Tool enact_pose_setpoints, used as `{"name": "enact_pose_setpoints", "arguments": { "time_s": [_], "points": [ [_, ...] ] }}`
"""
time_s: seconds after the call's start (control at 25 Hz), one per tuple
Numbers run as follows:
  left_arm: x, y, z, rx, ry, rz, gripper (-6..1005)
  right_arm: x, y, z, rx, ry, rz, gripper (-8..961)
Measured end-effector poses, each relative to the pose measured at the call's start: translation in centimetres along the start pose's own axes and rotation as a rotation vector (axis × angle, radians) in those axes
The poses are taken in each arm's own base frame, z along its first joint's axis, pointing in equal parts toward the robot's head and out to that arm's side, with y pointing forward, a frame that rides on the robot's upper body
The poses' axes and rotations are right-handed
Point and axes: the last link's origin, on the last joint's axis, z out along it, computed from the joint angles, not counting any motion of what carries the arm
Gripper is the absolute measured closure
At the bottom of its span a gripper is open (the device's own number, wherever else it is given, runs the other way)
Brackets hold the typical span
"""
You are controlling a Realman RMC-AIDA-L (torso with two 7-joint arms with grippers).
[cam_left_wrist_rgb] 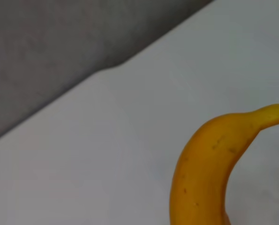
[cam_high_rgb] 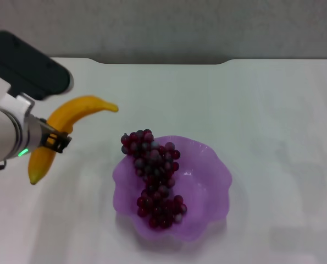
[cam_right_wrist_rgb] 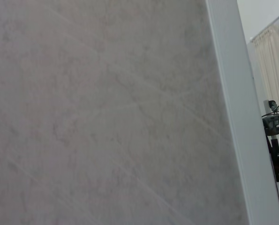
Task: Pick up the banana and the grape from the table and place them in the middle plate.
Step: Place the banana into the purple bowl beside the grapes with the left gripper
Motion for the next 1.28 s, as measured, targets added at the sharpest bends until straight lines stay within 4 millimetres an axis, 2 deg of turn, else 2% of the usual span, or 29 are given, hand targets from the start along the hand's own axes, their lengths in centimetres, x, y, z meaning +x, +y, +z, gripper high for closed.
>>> {"name": "enact_pose_setpoints", "arguments": {
  "time_s": [0.12, 0.28, 0.44, 0.48, 0.52, 0.64, 0.8, 0.92, 1.28],
  "points": [
    [0.7, -0.1, -2.1, 0.004, 0.021, 0.021, 502, 0.1, -0.1, -0.1, 0.002, 0.002, 0.000, 73],
    [1.0, 1.1, -4.1, -0.019, 0.028, 0.065, 503, 0.1, -0.1, -0.1, 0.003, 0.003, -0.001, 73],
    [1.0, 3.7, -6.0, -0.105, 0.043, 0.116, 504, 0.2, -0.2, -0.2, 0.005, 0.007, -0.001, 73],
    [0.6, 5.2, -6.8, -0.148, 0.048, 0.173, 504, 0.2, -0.2, -0.2, 0.006, 0.008, -0.001, 73],
    [0.6, 5.2, -6.8, -0.148, 0.048, 0.173, 504, 0.2, -0.2, -0.3, 0.006, 0.010, -0.001, 74],
    [0.3, 7.2, -7.7, -0.192, 0.069, 0.265, 505, 0.4, -0.2, -0.4, 0.008, 0.017, 0.001, 74],
    [0.5, 8.7, -8.2, -0.233, 0.098, 0.318, 506, 0.3, -0.1, -0.2, 0.007, 0.016, 0.001, 74],
    [0.7, 9.1, -8.1, -0.243, 0.110, 0.325, 507, 0.3, -0.1, -0.2, 0.005, 0.015, 0.001, 74],
    [1.2, 11.5, -6.7, -0.264, 0.120, 0.379, 505, 0.3, 0.0, -0.1, 0.003, 0.016, 0.002, 73]
  ]
}}
